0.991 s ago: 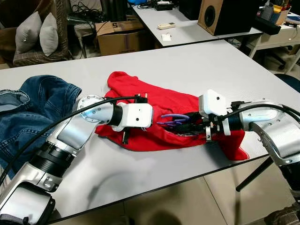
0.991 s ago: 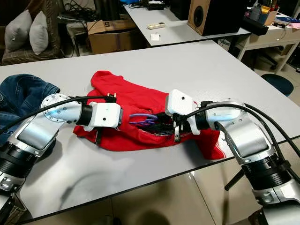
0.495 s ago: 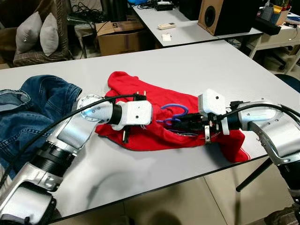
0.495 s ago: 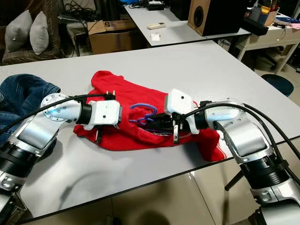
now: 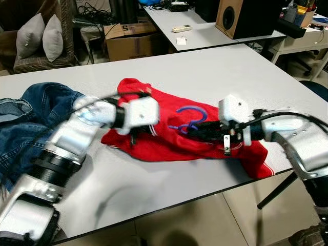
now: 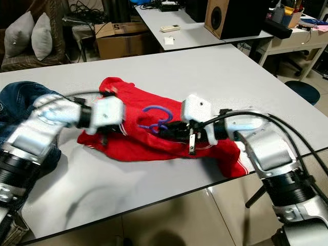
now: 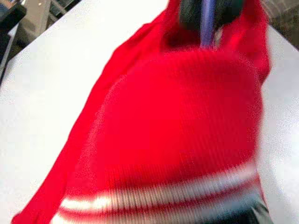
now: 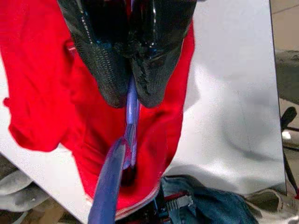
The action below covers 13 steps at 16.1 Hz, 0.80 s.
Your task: Hang hanger
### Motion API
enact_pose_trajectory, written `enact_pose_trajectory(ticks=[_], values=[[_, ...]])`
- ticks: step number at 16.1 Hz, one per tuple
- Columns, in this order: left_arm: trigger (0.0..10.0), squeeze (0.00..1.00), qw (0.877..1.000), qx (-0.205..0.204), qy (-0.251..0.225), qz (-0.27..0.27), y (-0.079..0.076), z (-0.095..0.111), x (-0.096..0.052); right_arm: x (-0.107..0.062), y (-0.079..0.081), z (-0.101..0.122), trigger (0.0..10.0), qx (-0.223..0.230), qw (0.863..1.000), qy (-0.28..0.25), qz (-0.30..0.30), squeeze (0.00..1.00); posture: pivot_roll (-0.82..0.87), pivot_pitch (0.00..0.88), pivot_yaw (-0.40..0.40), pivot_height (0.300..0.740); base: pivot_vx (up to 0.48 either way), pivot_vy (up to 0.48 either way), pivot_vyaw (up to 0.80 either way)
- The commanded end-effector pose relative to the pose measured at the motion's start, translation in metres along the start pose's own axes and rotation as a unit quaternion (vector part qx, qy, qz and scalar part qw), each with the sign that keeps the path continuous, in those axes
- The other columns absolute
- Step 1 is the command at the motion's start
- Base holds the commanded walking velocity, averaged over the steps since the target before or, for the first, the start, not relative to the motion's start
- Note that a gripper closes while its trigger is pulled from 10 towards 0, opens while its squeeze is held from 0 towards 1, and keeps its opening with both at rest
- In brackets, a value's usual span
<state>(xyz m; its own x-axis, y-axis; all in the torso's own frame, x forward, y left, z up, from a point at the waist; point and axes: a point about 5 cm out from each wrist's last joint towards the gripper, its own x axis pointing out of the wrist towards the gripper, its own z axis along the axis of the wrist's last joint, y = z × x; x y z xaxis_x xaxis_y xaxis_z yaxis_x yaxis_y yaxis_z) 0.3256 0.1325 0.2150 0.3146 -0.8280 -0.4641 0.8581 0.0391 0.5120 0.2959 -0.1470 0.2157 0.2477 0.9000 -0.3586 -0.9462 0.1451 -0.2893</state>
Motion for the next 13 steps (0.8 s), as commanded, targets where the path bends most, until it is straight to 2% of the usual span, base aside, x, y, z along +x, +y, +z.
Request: enact_pose_trajectory(ticks=[1, 5, 8, 9, 11, 12, 13], values=[[10.0, 0.00, 1.000, 0.001, -0.002, 0.009, 0.009, 0.003, -0.010, -0.007, 0.000, 0.005, 0.0, -0.003, 1.000, -0.011, -0.006, 0.00, 0.04, 0.000, 0.059, 0.740, 0.000, 0.000, 0.00], [10.0, 0.00, 0.998, -0.006, 0.054, 0.035, 0.018, -0.017, -0.022, -0.017, -0.001, 0.012, 0.0, 0.009, 0.999, -0.044, -0.015, 0.00, 0.05, 0.000, 0.063, 0.740, 0.000, 0.000, 0.00], [10.0, 0.00, 0.997, -0.024, 0.053, 0.057, 0.024, -0.022, -0.027, -0.021, -0.001, 0.015, 0.0, 0.014, 0.998, -0.053, -0.018, 0.00, 0.05, 0.000, 0.065, 0.740, 0.000, 0.000, 0.00], [10.0, 0.00, 0.995, -0.039, 0.060, 0.067, 0.026, -0.030, -0.036, -0.025, -0.001, 0.015, 0.0, 0.016, 0.998, -0.051, -0.022, 0.00, 0.05, 0.000, 0.065, 0.740, 0.000, 0.000, 0.00], [10.0, 0.00, 0.993, -0.071, 0.031, 0.094, 0.031, -0.033, -0.049, -0.032, 0.000, 0.014, 0.0, 0.021, 0.998, -0.047, -0.027, 0.00, 0.04, 0.000, 0.058, 0.740, 0.000, 0.000, 0.00], [10.0, 0.00, 0.988, -0.106, -0.032, 0.110, 0.036, -0.024, -0.057, -0.036, 0.002, 0.013, 0.0, 0.025, 0.998, -0.040, -0.028, 0.00, 0.04, 0.000, 0.045, 0.740, 0.000, 0.000, 0.00], [10.0, 0.00, 0.984, -0.121, -0.075, 0.104, 0.035, -0.018, -0.064, -0.040, 0.004, 0.010, 0.0, 0.031, 0.999, -0.032, -0.030, 0.00, 0.05, 0.000, 0.029, 0.740, 0.000, 0.000, 0.00]])
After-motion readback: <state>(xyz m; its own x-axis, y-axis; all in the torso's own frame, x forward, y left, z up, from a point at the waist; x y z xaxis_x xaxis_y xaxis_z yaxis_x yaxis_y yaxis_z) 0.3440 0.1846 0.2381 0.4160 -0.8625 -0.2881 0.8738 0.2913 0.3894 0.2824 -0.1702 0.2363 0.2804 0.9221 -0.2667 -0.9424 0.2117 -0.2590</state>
